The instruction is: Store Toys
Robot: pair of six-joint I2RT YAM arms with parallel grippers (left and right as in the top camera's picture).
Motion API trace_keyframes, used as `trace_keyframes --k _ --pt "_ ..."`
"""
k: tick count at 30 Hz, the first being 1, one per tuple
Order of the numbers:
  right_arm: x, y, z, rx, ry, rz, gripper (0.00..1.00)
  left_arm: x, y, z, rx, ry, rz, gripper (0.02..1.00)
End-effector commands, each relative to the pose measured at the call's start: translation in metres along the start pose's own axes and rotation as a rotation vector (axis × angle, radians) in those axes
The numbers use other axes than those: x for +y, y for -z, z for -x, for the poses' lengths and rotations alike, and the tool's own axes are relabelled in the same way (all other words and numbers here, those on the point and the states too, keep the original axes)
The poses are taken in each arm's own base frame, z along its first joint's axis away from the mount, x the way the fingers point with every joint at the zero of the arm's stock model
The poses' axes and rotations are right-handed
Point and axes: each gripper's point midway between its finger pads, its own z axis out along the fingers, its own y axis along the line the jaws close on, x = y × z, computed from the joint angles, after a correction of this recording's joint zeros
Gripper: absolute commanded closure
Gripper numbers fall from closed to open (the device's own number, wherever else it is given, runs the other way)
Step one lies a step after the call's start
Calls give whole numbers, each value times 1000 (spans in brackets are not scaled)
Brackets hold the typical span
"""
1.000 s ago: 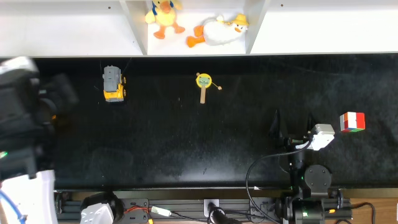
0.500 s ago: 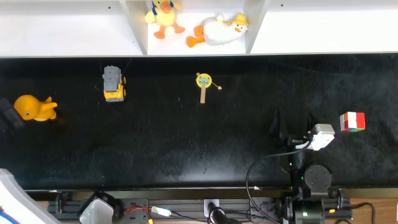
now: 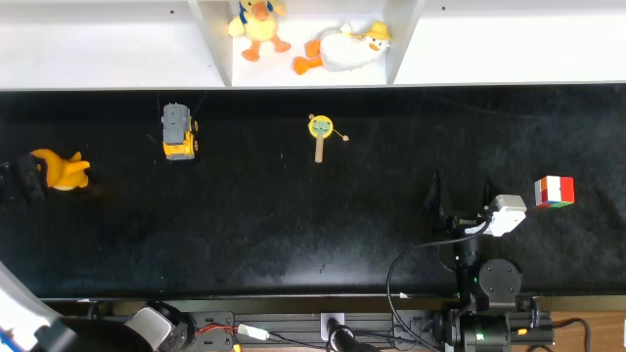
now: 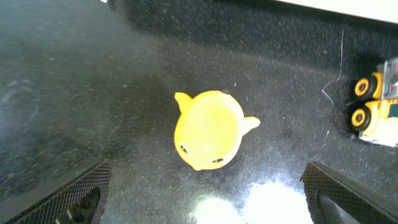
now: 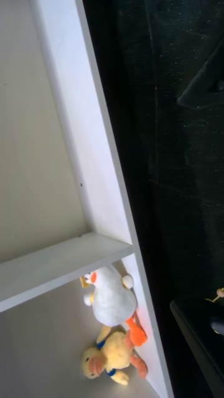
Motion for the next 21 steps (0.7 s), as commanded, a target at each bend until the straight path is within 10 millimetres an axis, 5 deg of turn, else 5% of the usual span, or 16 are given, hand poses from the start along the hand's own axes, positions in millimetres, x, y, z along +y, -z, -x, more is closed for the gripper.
trace_keyframes --k 1,21 --pt "0 0 -4 2 3 1 5 0 -22 -1 11 -38 -75 20" --pt "0 0 -4 1 3 2 5 1 -78 -23 35 -37 -156 20"
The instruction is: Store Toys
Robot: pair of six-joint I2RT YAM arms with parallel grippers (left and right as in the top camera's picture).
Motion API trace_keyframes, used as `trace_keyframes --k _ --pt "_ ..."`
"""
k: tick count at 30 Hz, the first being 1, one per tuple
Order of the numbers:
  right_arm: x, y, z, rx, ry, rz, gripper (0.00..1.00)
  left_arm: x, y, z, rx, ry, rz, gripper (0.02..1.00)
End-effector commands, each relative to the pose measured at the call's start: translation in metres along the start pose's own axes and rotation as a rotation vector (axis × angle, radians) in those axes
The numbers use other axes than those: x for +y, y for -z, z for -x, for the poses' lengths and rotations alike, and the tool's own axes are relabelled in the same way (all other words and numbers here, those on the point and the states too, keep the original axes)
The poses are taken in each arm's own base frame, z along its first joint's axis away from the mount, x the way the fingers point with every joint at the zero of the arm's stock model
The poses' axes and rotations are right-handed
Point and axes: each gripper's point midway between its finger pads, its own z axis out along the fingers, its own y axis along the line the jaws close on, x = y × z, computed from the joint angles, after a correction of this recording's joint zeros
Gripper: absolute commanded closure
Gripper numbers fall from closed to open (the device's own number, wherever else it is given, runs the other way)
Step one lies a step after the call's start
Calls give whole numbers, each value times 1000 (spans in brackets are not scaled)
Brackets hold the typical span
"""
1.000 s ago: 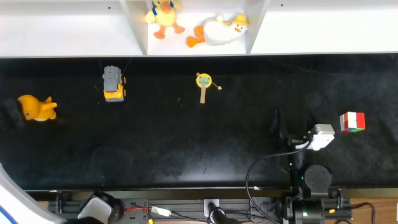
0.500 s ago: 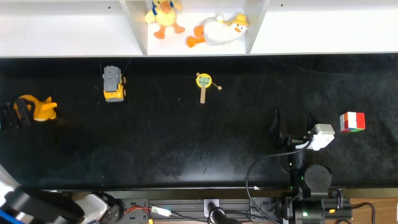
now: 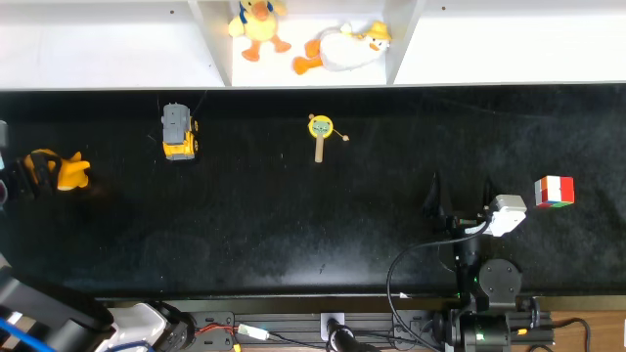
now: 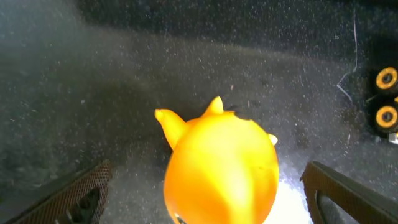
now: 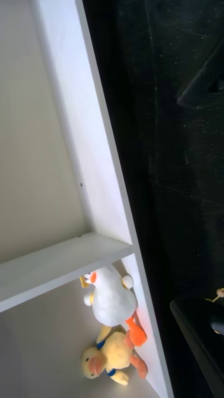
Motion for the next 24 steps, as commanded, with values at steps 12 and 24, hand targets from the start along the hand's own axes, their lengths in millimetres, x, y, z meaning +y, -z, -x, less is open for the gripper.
trace_keyframes --k 12,24 --pt "0 0 -4 2 2 1 5 -10 -27 -6 -35 -5 -22 270" --pt "0 0 -4 1 2 1 5 -9 -27 -6 -31 78 -18 772"
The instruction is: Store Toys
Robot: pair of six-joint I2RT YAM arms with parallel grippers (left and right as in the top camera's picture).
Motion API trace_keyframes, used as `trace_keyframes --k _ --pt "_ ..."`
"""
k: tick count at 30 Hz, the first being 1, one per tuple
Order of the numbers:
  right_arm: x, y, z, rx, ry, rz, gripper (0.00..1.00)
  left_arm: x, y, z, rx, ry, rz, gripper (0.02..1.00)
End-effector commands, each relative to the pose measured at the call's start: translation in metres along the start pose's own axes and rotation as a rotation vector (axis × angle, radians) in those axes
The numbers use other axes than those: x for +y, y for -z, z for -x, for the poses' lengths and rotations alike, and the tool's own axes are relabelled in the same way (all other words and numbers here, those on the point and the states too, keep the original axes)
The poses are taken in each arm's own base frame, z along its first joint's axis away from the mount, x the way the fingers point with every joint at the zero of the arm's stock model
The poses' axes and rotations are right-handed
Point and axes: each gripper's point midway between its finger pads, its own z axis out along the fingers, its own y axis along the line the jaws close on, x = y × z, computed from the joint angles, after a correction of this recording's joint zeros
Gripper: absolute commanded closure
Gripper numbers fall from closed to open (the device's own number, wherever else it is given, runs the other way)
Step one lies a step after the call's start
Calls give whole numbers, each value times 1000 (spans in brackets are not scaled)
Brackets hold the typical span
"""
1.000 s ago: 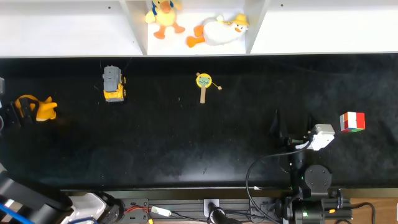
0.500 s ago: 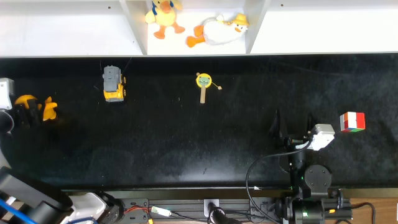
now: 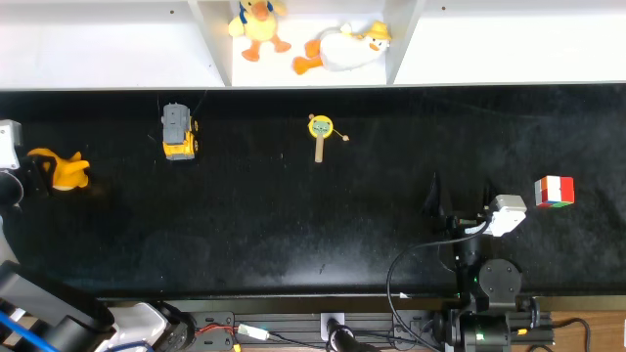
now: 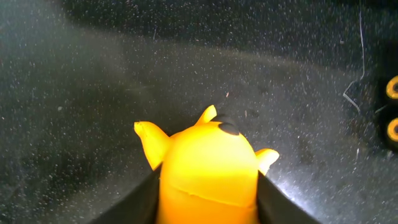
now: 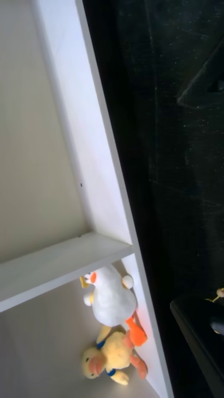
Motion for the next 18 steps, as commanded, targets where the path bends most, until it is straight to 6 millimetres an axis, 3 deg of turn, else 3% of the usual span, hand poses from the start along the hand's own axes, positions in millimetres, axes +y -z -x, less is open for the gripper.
trace_keyframes --k 1,5,8,11,14,18 --pt "0 0 -4 1 3 1 9 -2 -3 -1 0 84 -13 790" --pt "0 0 -4 1 3 2 5 1 12 19 -45 144 7 849" --pt "0 0 -4 1 3 2 7 -14 42 61 -153 62 30 897" --pt "0 0 -4 1 3 1 5 -31 59 90 -221 -20 68 899" --pt "0 0 -4 1 3 1 5 -35 65 111 -268 -24 158 943" --pt "0 0 -4 1 3 2 5 -61 58 132 -311 -89 151 978"
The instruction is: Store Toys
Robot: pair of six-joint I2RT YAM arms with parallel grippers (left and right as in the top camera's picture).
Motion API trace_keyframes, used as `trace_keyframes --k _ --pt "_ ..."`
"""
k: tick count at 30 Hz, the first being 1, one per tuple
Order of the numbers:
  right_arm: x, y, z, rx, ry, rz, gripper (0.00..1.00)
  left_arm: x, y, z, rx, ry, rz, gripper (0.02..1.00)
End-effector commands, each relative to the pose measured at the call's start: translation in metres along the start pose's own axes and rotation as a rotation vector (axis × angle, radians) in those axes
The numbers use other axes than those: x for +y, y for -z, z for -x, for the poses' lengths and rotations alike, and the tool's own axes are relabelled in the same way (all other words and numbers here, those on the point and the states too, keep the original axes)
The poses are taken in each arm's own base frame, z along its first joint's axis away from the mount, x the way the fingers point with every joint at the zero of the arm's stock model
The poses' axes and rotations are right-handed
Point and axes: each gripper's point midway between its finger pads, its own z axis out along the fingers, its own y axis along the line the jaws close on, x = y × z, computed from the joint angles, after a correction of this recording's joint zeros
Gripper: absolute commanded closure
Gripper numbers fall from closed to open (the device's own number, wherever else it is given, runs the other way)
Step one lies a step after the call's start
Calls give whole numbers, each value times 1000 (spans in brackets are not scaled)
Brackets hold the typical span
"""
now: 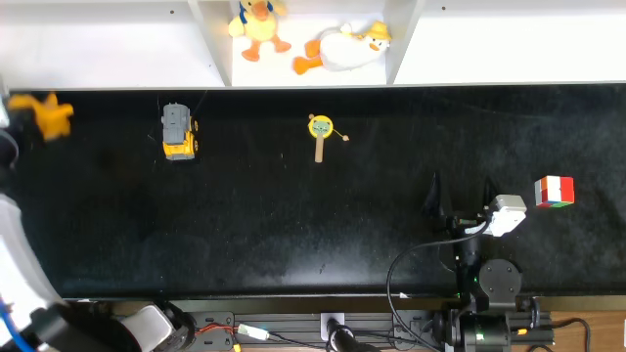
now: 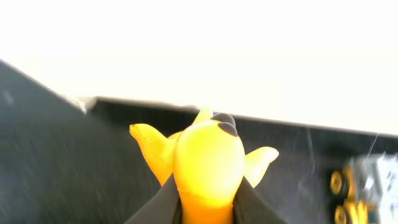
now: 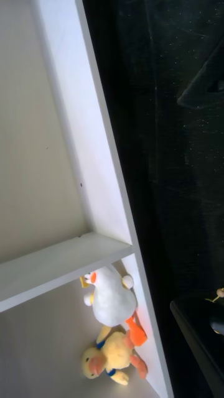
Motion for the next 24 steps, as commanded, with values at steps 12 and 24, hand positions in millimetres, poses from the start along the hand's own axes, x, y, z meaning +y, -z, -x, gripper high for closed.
trace_keyframes --k 12,24 --pt "0 0 -4 1 3 2 5 -39 -33 44 -109 -37 -14 982" --pt "0 0 -4 1 3 2 7 -47 -59 44 -132 -25 -95 982"
